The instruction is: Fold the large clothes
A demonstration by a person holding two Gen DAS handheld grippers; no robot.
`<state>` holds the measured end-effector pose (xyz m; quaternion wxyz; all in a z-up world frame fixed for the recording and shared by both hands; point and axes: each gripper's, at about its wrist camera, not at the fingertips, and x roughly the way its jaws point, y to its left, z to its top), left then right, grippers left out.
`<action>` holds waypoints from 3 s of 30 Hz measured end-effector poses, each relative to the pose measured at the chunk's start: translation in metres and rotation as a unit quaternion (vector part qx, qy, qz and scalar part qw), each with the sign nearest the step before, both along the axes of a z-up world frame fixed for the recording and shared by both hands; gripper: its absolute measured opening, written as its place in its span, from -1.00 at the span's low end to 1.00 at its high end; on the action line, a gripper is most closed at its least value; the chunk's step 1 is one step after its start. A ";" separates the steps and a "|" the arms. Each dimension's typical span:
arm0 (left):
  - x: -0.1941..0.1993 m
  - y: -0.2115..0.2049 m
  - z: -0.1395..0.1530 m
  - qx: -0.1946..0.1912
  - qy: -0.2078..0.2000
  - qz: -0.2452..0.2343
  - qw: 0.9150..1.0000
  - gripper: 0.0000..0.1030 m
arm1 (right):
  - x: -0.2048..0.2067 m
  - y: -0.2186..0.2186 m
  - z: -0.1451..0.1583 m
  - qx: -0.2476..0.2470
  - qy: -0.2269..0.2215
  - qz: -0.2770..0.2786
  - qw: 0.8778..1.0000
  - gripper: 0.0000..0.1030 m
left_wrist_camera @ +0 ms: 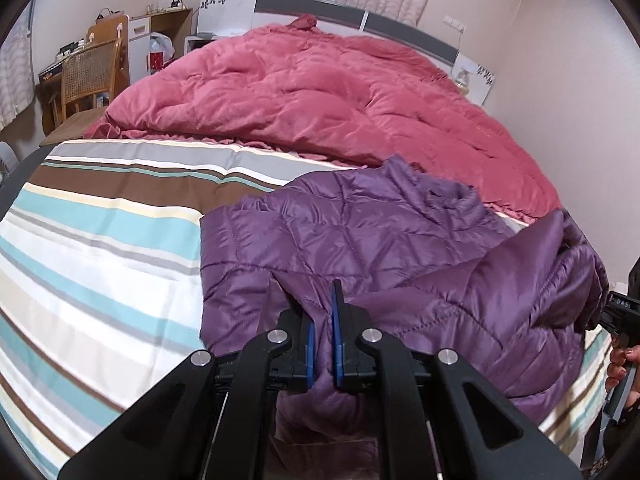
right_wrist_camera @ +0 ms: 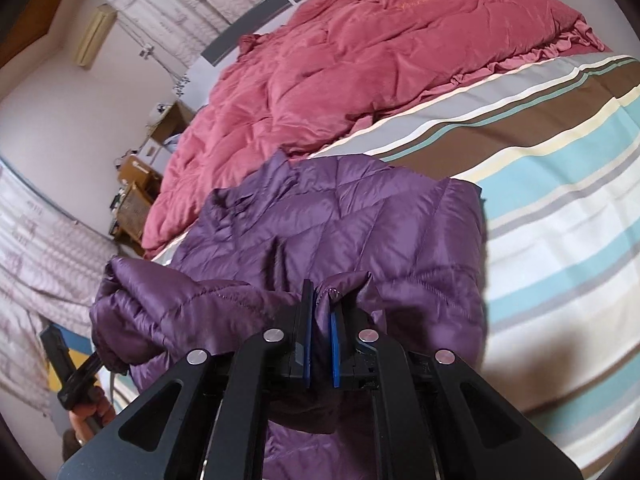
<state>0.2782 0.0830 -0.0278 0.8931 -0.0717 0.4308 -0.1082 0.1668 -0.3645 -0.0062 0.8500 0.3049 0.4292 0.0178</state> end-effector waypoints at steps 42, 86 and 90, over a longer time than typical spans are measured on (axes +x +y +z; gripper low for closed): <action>0.049 0.028 -0.015 -0.138 -0.091 -0.028 0.986 0.91 | 0.058 0.002 -0.033 -0.115 -0.035 0.059 0.991 -0.22; 0.125 -0.032 -0.037 0.048 -0.037 0.080 0.995 -0.85 | 0.130 0.026 -0.031 -0.244 -0.015 -0.008 0.970 -0.84; 0.131 -0.031 -0.052 0.049 -0.036 0.084 0.995 -0.85 | 0.136 0.031 -0.044 -0.256 -0.012 -0.004 0.966 -0.84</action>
